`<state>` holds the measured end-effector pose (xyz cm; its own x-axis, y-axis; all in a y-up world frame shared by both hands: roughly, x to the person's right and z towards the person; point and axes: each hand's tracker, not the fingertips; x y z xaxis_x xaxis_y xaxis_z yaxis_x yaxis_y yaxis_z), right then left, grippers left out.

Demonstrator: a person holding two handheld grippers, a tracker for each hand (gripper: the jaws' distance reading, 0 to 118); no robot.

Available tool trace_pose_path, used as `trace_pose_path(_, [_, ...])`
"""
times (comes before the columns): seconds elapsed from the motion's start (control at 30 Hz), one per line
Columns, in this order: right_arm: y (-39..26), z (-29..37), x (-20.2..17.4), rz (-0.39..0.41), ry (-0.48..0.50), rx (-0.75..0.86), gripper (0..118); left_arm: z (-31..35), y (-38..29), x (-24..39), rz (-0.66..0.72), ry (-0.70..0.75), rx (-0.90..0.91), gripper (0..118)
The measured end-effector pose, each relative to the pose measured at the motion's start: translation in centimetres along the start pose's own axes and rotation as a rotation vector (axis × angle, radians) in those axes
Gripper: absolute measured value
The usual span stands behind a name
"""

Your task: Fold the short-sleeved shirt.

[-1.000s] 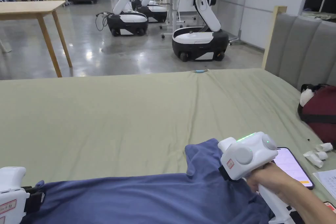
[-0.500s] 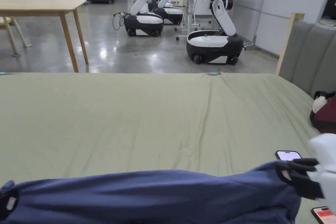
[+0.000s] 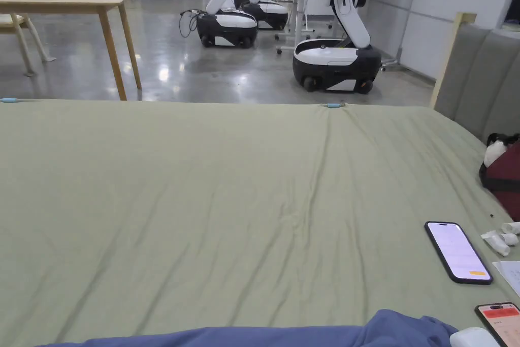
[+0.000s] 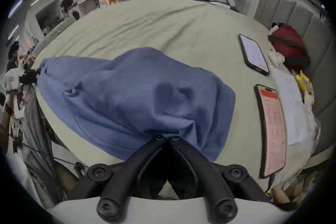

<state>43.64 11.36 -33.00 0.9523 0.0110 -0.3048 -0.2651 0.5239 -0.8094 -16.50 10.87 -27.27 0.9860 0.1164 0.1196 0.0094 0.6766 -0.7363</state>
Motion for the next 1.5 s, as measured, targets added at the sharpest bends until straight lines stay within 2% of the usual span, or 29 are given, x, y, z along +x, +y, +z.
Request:
trace_pose_path(0.1, [0.3, 1.6, -0.1, 0.027, -0.006, -0.002, 0, 0.3, 0.2, 0.2, -0.024, 0.013, -0.001, 2])
trace_pose_path(0.17, [0.2, 4.0, 0.1, -0.003, 0.001, 0.023, 0, 1.4, 0.4, -0.4, 0.008, 0.017, 0.004, 2])
trace_pose_path(0.23, [-0.3, 7.9, -0.4, -0.061, 0.008, 0.148, 0, 4.1, 0.5, -0.5, 0.032, 0.011, 0.094, 15])
trace_pose_path(0.27, [-0.7, 10.1, -0.7, -0.101, 0.031, 0.223, 1, 5.6, 0.4, -0.5, 0.039, 0.014, 0.141, 36])
trace_pose_path(0.3, [-1.2, 12.5, -1.0, -0.157, 0.068, 0.321, 9, 7.1, 0.4, -0.5, 0.059, 0.027, 0.181, 84])
trace_pose_path(0.33, [-1.7, 14.6, -1.7, -0.194, 0.115, 0.409, 32, 8.2, 0.3, -0.7, 0.082, 0.038, 0.211, 116])
trace_pose_path(0.37, [-2.3, 16.4, -2.2, -0.213, 0.149, 0.499, 70, 9.4, 0.3, -0.8, 0.107, 0.035, 0.248, 117])
trace_pose_path(0.4, [-2.8, 17.5, -2.8, -0.216, 0.171, 0.555, 118, 11.0, -0.2, -0.7, 0.16, 0.022, 0.281, 118])
trace_pose_path(0.43, [-3.1, 18.1, -3.3, -0.214, 0.173, 0.572, 117, 11.7, -0.1, -0.8, 0.164, -0.018, 0.323, 118])
trace_pose_path(0.47, [-3.8, 19.2, -3.7, -0.247, 0.222, 0.664, 118, 12.5, -0.1, -1.0, 0.207, -0.02, 0.346, 118])
trace_pose_path(0.57, [-3.9, 19.9, -3.9, -0.239, 0.22, 0.611, 118, 14.7, -0.7, 0.5, 0.278, -0.03, 0.379, 118])
trace_pose_path(0.6, [-3.8, 19.7, -5.1, -0.241, 0.213, 0.61, 116, 14.8, -0.9, 0.7, 0.29, -0.019, 0.375, 118])
trace_pose_path(0.63, [-3.8, 19.5, -5.4, -0.244, 0.204, 0.608, 107, 14.8, -1.2, 0.9, 0.298, -0.011, 0.375, 112])
trace_pose_path(0.67, [-3.7, 19.2, -5.5, -0.24, 0.192, 0.602, 84, 14.2, -1.3, 0.2, 0.301, 0.001, 0.372, 95])
trace_pose_path(0.7, [-3.4, 19.2, -5.8, -0.243, 0.162, 0.594, 36, 14.1, -1.5, 0.4, 0.308, 0.025, 0.371, 52])
trace_pose_path(0.73, [-3.2, 19.2, -6.0, -0.245, 0.144, 0.587, 5, 13.9, -1.7, 0.7, 0.305, 0.054, 0.371, 11])
trace_pose_path(0.77, [-2.9, 18.7, -6.2, -0.246, 0.111, 0.574, 2, 13.7, -1.8, 0.9, 0.301, 0.098, 0.371, 2])
trace_pose_path(0.83, [-2.5, 18.2, -6.2, -0.246, 0.101, 0.552, 1, 13.0, -2.0, 0.9, 0.306, 0.151, 0.342, 0])
trace_pose_path(0.87, [-3.2, 17.5, -5.8, -0.234, 0.138, 0.544, 1, 12.9, -2.0, 0.7, 0.312, 0.105, 0.345, 0])
trace_pose_path(1.03, [-3.6, 17.5, -6.6, -0.158, 0.113, 0.538, 0, 12.2, -2.4, -1.7, 0.33, 0.055, 0.326, 0])
trace_pose_path(1.17, [-2.8, 18.2, -7.8, -0.126, 0.11, 0.535, 0, 10.3, -3.4, -5.3, 0.479, -0.121, 0.299, 0])
trace_pose_path(1.23, [-2.7, 18.5, -8.2, -0.118, 0.102, 0.541, 0, 9.5, -3.5, -5.6, 0.531, -0.152, 0.284, 37])
trace_pose_path(1.3, [-2.7, 19.0, -8.3, -0.113, 0.114, 0.546, 0, 8.6, -3.5, -7.2, 0.555, -0.196, 0.251, 104])
trace_pose_path(1.33, [-2.7, 19.1, -8.5, -0.11, 0.116, 0.55, 0, 7.7, -3.6, -7.6, 0.569, -0.231, 0.235, 112])
trace_pose_path(1.5, [-2.3, 19.6, -9.2, -0.087, 0.123, 0.556, 0, 2.8, -3.7, -10.3, 0.718, -0.444, 0.174, 111])
